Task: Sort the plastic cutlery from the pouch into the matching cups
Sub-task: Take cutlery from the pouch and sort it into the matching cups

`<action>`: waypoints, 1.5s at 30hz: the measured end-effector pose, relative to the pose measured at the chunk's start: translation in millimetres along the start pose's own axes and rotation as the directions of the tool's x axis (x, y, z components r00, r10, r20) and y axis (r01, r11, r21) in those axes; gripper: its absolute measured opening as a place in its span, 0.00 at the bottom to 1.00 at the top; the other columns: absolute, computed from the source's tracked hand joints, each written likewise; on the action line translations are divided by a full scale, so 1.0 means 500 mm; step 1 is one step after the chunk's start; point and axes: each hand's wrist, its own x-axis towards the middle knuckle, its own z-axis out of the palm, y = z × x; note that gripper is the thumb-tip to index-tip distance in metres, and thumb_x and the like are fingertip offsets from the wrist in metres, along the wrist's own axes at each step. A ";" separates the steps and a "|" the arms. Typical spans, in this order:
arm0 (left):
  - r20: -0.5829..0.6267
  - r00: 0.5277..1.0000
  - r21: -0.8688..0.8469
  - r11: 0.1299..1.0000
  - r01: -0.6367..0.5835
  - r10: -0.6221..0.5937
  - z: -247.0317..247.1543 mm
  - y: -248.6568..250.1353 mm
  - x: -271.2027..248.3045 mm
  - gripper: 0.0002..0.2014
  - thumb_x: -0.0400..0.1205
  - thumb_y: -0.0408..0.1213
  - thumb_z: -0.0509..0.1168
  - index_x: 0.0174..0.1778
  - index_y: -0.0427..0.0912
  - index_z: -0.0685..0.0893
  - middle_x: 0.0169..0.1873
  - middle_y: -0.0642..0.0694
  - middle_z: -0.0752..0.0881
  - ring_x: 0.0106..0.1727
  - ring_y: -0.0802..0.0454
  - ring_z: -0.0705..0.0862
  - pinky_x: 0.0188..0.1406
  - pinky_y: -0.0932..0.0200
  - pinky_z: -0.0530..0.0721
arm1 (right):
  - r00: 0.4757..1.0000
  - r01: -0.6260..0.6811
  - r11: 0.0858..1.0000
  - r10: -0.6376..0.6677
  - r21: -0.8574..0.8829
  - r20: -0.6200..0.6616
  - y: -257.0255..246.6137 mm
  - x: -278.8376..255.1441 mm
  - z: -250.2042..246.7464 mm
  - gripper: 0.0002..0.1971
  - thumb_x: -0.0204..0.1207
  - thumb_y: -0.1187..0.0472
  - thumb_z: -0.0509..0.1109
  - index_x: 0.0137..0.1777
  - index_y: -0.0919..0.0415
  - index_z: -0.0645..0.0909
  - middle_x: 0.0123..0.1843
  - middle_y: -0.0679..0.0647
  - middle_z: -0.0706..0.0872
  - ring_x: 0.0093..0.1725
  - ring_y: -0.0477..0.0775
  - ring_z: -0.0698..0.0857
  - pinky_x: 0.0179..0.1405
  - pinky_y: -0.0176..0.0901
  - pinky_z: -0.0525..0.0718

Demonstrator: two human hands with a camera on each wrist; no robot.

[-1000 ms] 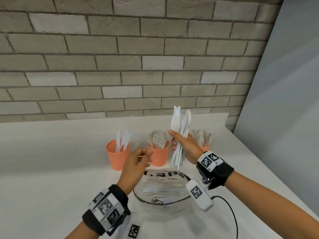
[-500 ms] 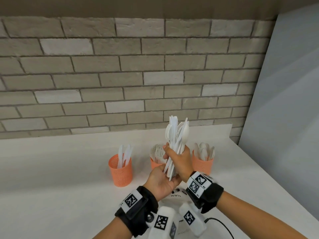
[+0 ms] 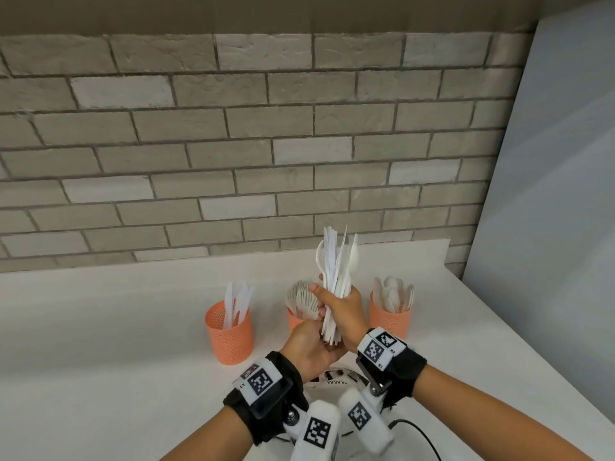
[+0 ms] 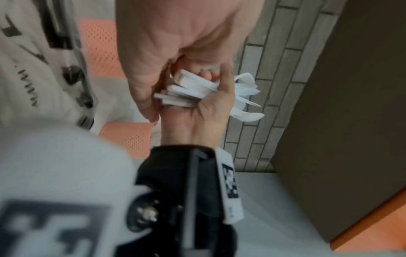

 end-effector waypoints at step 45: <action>-0.193 0.660 0.592 0.622 -0.512 0.726 0.015 0.172 0.075 0.02 0.84 0.33 0.56 0.50 0.38 0.71 0.27 0.45 0.76 0.20 0.54 0.78 0.20 0.63 0.80 | 0.991 0.064 0.859 0.006 -0.507 0.135 0.068 0.018 -0.088 0.11 0.74 0.69 0.66 0.39 0.53 0.71 0.32 0.47 0.74 0.31 0.45 0.74 0.31 0.33 0.71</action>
